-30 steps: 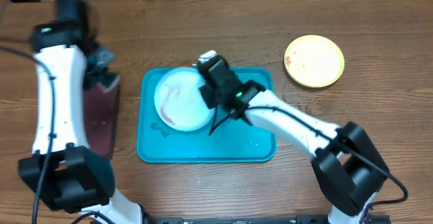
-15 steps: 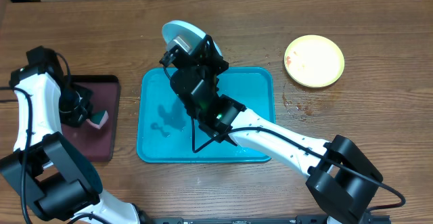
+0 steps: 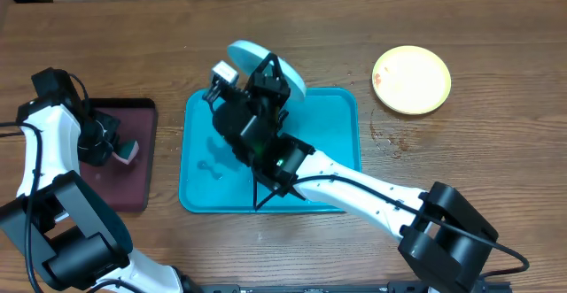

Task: Clean dirty plates on tray and stack at the side
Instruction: 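Lift the scrubbed plate with the right gripper, stack it on yellow plate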

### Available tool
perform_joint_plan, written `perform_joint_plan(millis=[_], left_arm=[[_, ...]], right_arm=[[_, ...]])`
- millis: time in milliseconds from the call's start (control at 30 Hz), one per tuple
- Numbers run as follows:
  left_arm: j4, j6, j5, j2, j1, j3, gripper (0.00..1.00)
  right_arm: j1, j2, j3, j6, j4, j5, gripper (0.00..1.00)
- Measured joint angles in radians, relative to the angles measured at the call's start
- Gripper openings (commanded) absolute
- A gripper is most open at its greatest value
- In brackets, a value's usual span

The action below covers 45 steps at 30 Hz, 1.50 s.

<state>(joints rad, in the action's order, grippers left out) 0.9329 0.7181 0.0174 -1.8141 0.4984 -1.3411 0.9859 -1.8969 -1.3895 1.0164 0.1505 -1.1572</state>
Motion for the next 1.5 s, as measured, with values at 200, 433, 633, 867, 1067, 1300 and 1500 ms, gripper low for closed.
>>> perform_joint_plan(millis=[200,433,633,867,1067,1300,1500], left_arm=[[-0.019,-0.015,0.000,0.000,0.001,0.002,0.04],[-0.024,-0.016,0.000,0.000,0.023,0.002,0.04],[-0.026,-0.022,0.000,0.000,0.057,0.002,0.04],[-0.040,-0.060,0.000,0.000,0.064,0.002,0.04],[-0.040,-0.071,0.000,0.000,0.064,0.002,0.04],[-0.039,-0.071,-0.001,0.000,0.064,0.004,0.04],[-0.036,-0.072,-0.003,0.000,0.064,0.005,0.04]], right_arm=[[0.011,0.000,0.000,-0.105,-0.140,0.001,0.04],[0.010,0.000,0.000,-0.257,-0.217,0.002,0.04],[0.010,0.000,0.000,-0.443,-0.226,0.006,0.04],[-0.009,0.000,0.000,-0.634,-0.373,0.110,0.03],[-0.091,0.019,-0.019,-0.869,-0.562,0.253,0.04],[-0.346,0.191,-0.064,-1.143,-0.769,0.779,0.04],[-0.786,0.222,-0.080,-1.310,-0.920,1.158,0.04]])
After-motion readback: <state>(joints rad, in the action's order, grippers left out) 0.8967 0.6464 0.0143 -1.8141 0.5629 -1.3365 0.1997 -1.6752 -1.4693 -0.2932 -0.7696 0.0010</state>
